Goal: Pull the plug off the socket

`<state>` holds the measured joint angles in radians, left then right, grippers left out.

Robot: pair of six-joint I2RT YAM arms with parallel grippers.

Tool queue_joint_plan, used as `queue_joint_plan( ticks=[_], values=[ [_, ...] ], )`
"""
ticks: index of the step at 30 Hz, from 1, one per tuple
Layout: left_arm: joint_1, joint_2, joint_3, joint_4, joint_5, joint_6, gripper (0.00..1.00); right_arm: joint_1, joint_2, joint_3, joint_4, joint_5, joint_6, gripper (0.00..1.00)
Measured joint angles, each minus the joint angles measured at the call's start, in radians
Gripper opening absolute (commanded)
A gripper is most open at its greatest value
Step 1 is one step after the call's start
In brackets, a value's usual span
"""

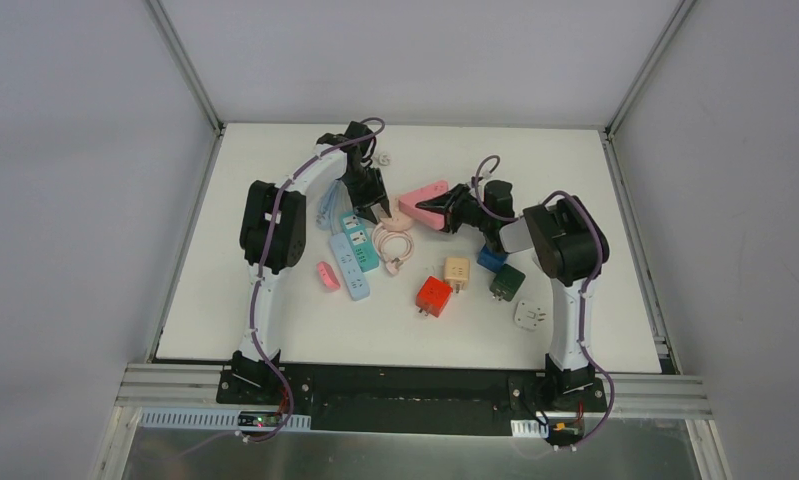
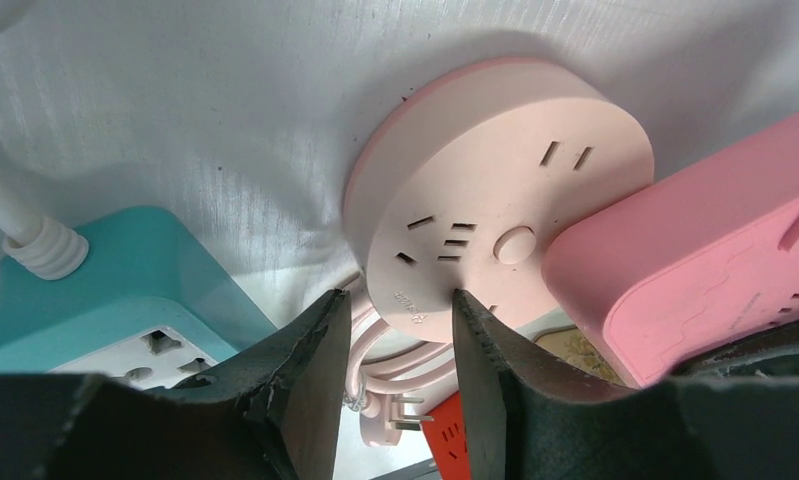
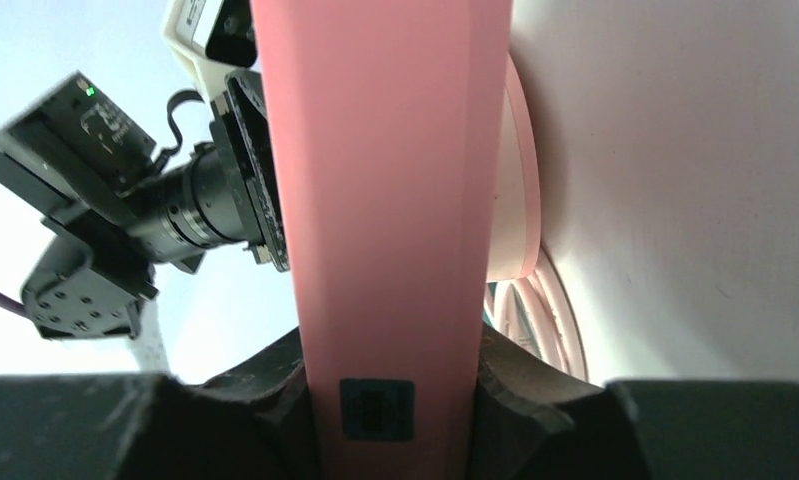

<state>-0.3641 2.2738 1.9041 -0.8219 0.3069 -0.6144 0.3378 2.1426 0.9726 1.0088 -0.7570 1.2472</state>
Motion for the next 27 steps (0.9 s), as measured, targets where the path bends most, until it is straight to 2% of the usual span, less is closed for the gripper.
queue_joint_plan(
  ticks=[4,7,16,20,27],
  values=[
    [0.002,0.002,0.009,-0.003,0.000,0.000,0.42,0.000,0.015,0.032,-0.035,-0.006,0.102,0.00],
    [0.010,0.002,0.015,-0.005,0.000,0.000,0.42,0.001,0.014,0.057,-0.084,-0.006,0.096,0.00],
    [0.013,0.013,0.024,-0.021,0.007,-0.002,0.43,0.029,-0.064,0.052,-0.205,0.047,-0.217,0.00],
    [0.013,0.015,0.026,-0.027,0.008,-0.003,0.43,0.036,-0.084,0.036,-0.209,0.066,-0.272,0.00],
    [0.012,0.018,0.027,-0.030,0.008,-0.004,0.42,0.020,-0.076,0.039,-0.113,0.060,0.039,0.00]
  ],
)
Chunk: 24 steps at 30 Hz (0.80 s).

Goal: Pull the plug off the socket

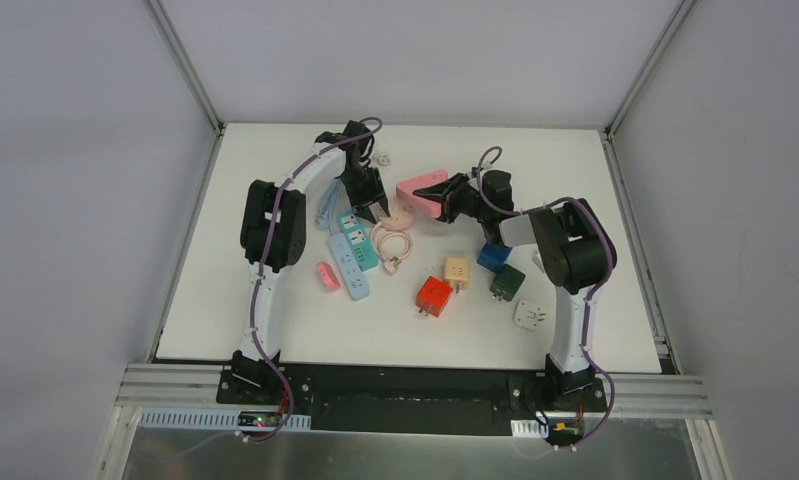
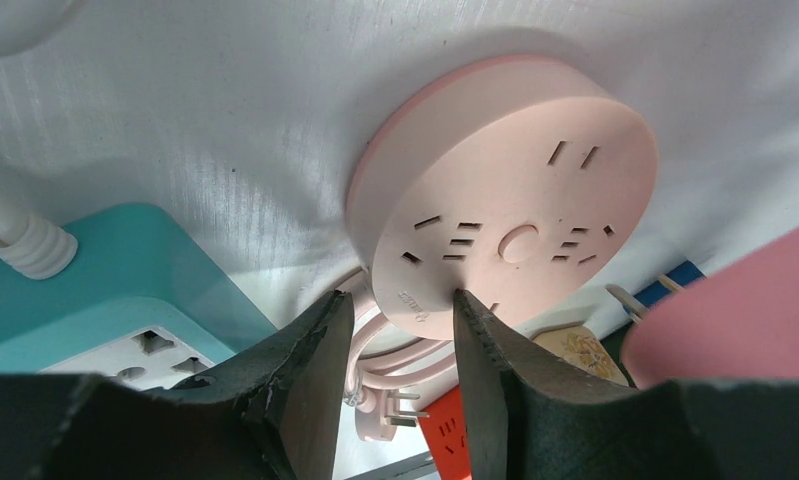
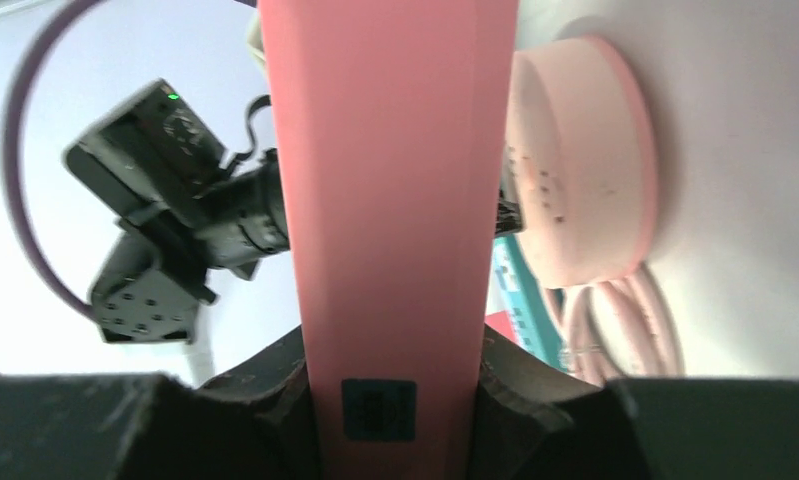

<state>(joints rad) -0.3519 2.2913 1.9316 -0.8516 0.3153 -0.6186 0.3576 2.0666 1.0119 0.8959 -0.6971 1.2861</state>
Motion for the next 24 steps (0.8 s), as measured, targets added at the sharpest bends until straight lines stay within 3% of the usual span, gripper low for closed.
queue_joint_plan(
  ticks=[5,12,24],
  values=[
    [0.000,0.000,0.001,-0.001,0.000,0.000,0.43,0.000,-0.003,0.040,-0.019,0.001,0.038,0.00],
    [0.000,0.000,0.002,0.001,-0.001,0.001,0.54,-0.008,-0.074,0.037,-0.254,0.066,-0.154,0.04],
    [0.006,-0.047,0.002,0.053,0.017,0.021,0.76,-0.081,-0.170,0.011,-0.489,0.199,-0.330,0.33]
  ],
)
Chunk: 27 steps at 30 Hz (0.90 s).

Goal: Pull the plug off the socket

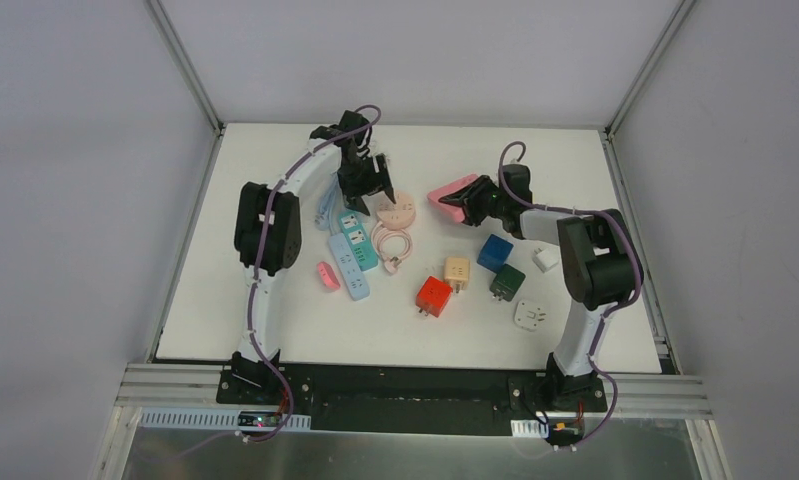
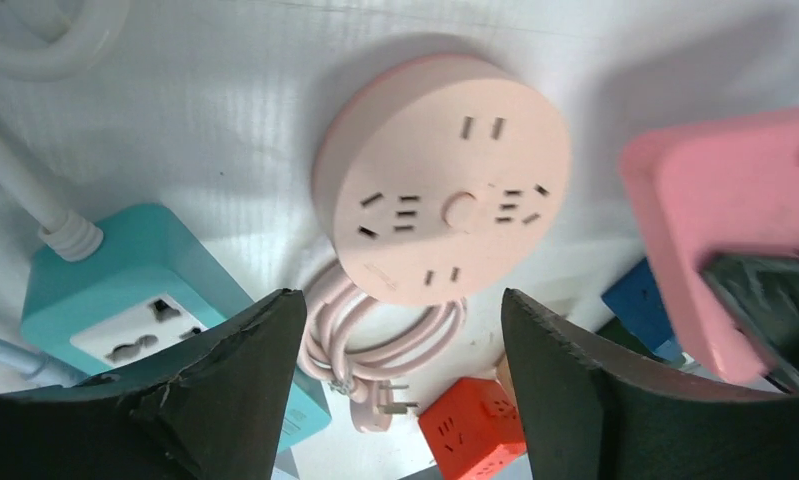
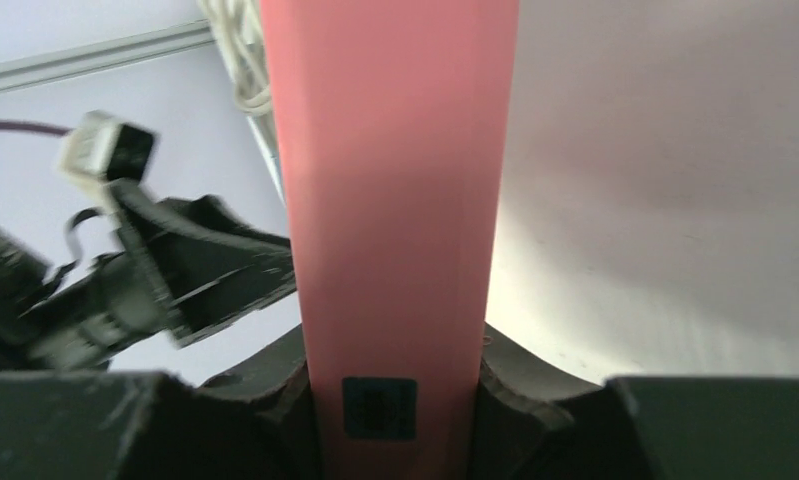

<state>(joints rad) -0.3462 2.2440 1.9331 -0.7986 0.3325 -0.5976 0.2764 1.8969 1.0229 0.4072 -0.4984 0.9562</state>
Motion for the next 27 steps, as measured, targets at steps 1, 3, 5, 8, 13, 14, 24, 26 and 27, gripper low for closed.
queue_joint_plan(
  ticks=[1,3,5,8,13,14,24,26,27],
  values=[
    [0.001,-0.013,0.000,0.007,0.008,0.006,0.78,-0.002,0.000,-0.002,-0.021,0.007,-0.008,0.39],
    [0.001,-0.036,0.008,0.009,0.020,0.014,0.82,-0.003,0.000,-0.002,-0.059,0.016,-0.025,0.51],
    [0.002,-0.056,0.019,0.009,0.031,0.024,0.90,-0.004,0.000,-0.002,-0.084,0.020,-0.040,0.61],
    [0.002,-0.095,0.026,0.007,0.035,0.052,0.96,-0.009,0.000,0.003,-0.137,0.028,-0.077,0.73],
    [0.006,-0.163,0.022,-0.004,0.031,0.098,0.96,-0.026,-0.004,0.010,-0.211,0.057,-0.113,0.97],
    [0.008,-0.180,0.016,-0.004,0.027,0.105,0.97,-0.028,-0.015,0.014,-0.226,0.079,-0.124,0.98],
    [0.028,-0.533,-0.246,0.020,-0.092,0.155,0.99,-0.031,-0.289,0.009,-0.468,0.350,-0.265,1.00],
    [0.033,-0.615,-0.300,0.027,-0.132,0.170,0.99,-0.031,-0.360,0.009,-0.512,0.438,-0.302,1.00],
    [0.034,-0.661,-0.329,0.034,-0.153,0.177,0.99,-0.031,-0.403,0.010,-0.541,0.491,-0.324,1.00]
  ],
)
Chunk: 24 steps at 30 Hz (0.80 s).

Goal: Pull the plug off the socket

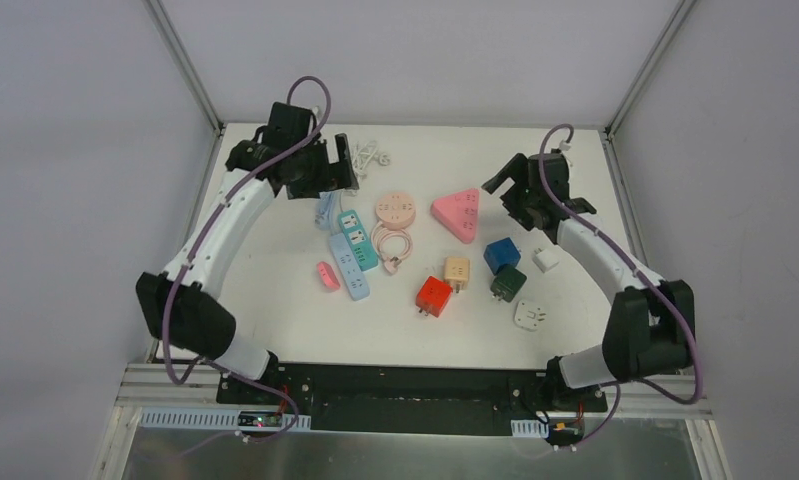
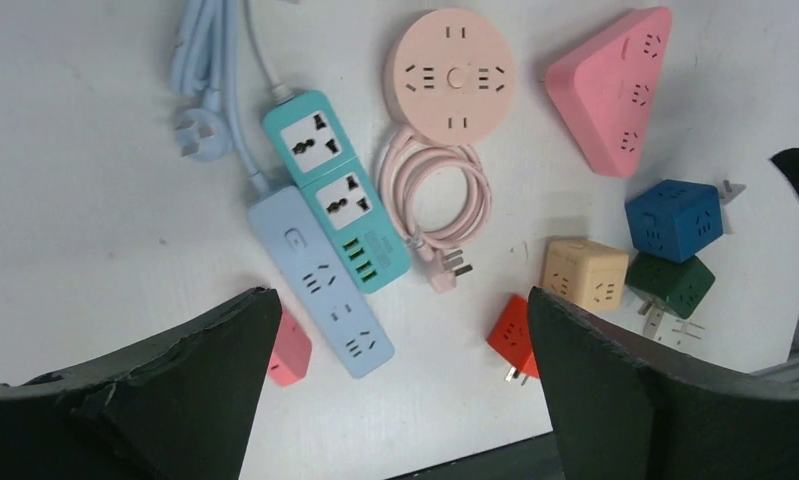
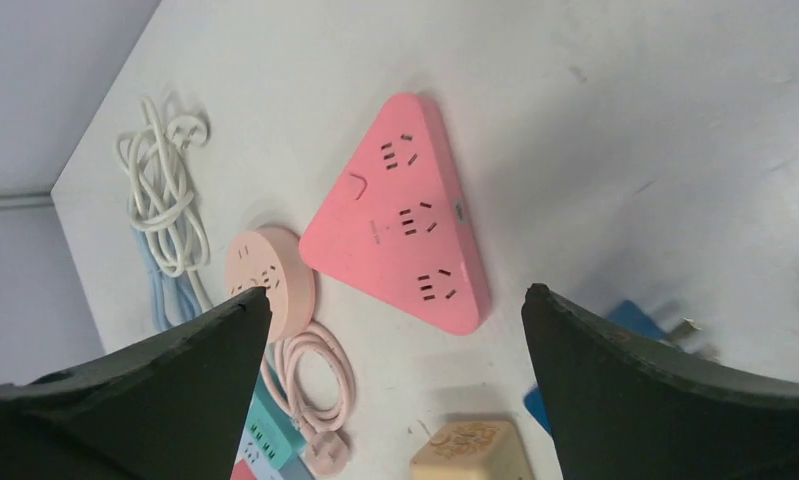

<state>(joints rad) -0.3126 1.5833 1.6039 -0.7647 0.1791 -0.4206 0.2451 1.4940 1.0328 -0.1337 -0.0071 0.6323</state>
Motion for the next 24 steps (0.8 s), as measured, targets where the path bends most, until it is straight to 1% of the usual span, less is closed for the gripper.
queue_joint_plan(
  ticks=[4,11,16,19,24],
  values=[
    [0.000,-0.179,-0.085,0.002,-0.080,0.035,0.99,-0.002,-0.143,0.002,-0.099,0.140,-0.061,1.00],
    [0.000,-0.455,-0.180,-0.003,-0.211,0.074,0.99,-0.002,-0.421,0.039,-0.323,0.320,-0.126,0.99],
    [0.000,-0.684,-0.272,-0.011,-0.268,0.074,0.99,-0.002,-0.647,0.130,-0.476,0.470,-0.164,0.99],
    [0.000,-0.791,-0.294,-0.036,-0.311,0.073,0.99,-0.002,-0.767,0.198,-0.555,0.570,-0.202,0.99],
    [0.000,-0.963,-0.303,-0.071,-0.419,0.074,0.99,-0.002,-0.882,0.353,-0.640,0.719,-0.279,0.99]
  ],
)
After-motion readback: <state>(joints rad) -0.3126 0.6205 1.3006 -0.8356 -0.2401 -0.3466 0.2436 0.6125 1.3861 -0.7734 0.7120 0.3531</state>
